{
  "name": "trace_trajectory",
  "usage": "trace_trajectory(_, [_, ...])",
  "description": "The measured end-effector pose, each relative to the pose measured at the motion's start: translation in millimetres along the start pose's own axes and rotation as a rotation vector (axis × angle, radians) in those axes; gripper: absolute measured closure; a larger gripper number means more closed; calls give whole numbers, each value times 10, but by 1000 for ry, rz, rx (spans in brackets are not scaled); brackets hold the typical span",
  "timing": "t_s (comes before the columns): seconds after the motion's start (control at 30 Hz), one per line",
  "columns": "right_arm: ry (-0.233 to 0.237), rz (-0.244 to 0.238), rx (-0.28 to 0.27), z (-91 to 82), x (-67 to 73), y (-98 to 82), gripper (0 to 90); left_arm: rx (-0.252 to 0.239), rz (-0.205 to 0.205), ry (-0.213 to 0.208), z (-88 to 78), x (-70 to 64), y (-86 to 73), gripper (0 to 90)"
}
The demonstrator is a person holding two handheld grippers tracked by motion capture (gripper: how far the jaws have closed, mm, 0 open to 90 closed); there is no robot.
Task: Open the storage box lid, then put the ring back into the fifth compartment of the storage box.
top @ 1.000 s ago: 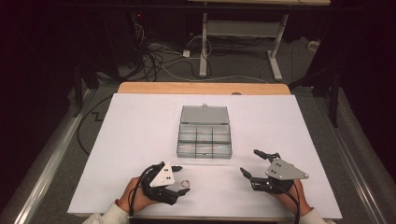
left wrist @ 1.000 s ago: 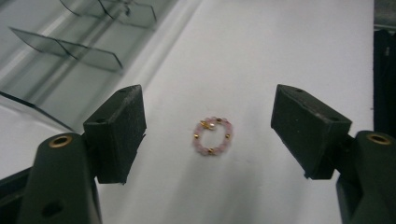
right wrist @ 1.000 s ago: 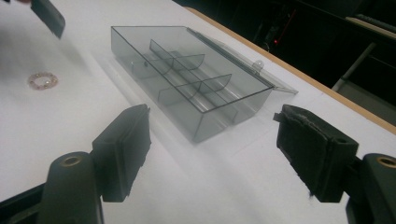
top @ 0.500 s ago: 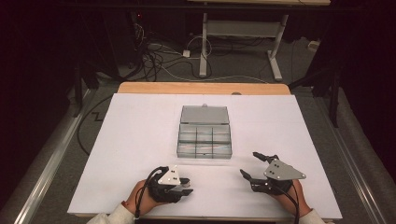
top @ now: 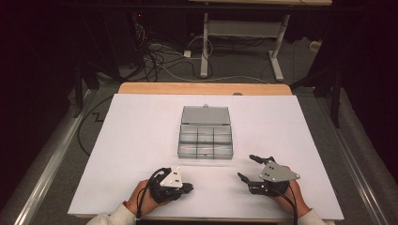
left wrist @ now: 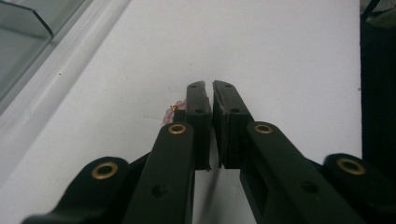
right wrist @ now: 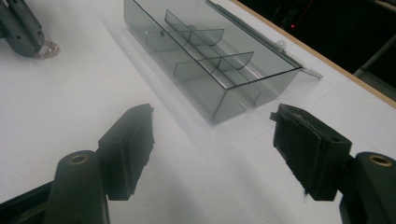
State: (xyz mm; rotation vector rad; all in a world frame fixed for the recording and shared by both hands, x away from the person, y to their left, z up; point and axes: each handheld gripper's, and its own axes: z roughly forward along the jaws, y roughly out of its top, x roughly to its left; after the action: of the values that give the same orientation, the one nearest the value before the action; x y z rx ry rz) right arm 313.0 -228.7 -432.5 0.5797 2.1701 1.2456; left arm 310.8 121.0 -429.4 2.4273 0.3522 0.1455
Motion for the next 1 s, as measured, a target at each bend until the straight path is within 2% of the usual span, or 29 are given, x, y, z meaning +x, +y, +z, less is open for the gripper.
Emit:
trace_trajectory(0.5, [13,-1,-1,20,-14,2,292,-12,23,17,0,-22,-19,835])
trace_trajectory(0.83, [10,-13,-7,-2,-28,-2,292,-12,36,48,-2,-63,-10,836])
trace_trajectory(1.0, [9,-9,-17,-32,-45,-11,292,-34,39,52,-22,-71,2,836])
